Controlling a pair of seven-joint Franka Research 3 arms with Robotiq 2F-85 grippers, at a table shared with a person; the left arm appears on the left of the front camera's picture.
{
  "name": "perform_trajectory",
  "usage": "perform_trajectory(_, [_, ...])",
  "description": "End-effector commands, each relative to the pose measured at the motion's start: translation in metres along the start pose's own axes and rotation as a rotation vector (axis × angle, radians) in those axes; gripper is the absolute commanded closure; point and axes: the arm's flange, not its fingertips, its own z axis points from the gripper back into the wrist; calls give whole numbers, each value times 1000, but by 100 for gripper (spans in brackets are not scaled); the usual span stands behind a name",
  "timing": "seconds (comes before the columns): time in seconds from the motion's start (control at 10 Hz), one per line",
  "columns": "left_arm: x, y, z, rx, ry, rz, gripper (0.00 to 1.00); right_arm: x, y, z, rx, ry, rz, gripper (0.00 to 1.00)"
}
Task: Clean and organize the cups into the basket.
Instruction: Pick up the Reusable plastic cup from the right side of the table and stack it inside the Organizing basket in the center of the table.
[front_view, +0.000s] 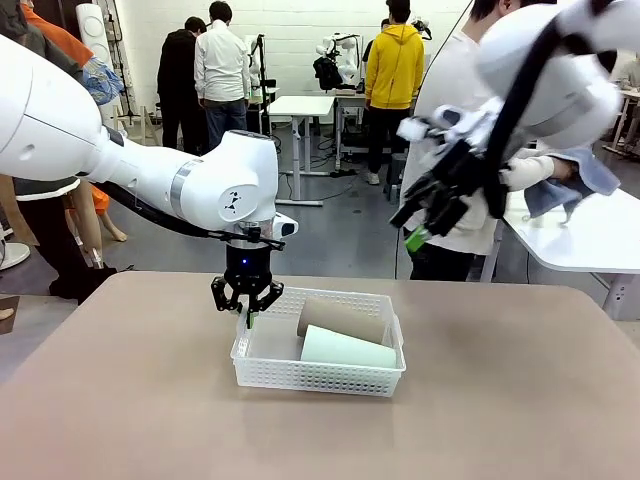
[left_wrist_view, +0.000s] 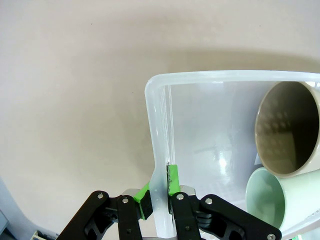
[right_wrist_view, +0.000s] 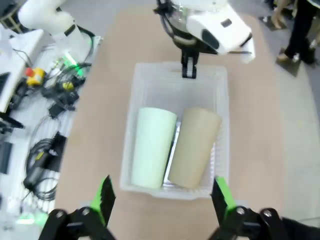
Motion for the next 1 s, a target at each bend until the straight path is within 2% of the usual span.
perform_trajectory(0.0, [-1, 0, 1, 1, -2, 3, 100, -57, 42, 17, -26, -147, 24, 0])
perform_trajectory(0.1, [-1, 0, 1, 1, -2, 3, 100, -89, 53, 26, -97, -211, -3, 0])
perform_trajectory(0.4, [-1, 0, 1, 1, -2, 3, 100, -201, 74, 49, -182, -451, -104, 0])
perform_trajectory(0.5, [-1, 0, 1, 1, -2, 3, 100, -230, 80, 59, -233, -515, -117, 0])
perform_trajectory(0.6, [-1, 0, 1, 1, -2, 3, 100, -255, 86, 66, -230, -593, -107, 0])
perform_trajectory(0.8, [-1, 0, 1, 1, -2, 3, 100, -302, 97, 76, -241, -671, -113, 0])
perform_trajectory(0.9, [-1, 0, 1, 1, -2, 3, 100, -321, 101, 79, -271, -658, -136, 0])
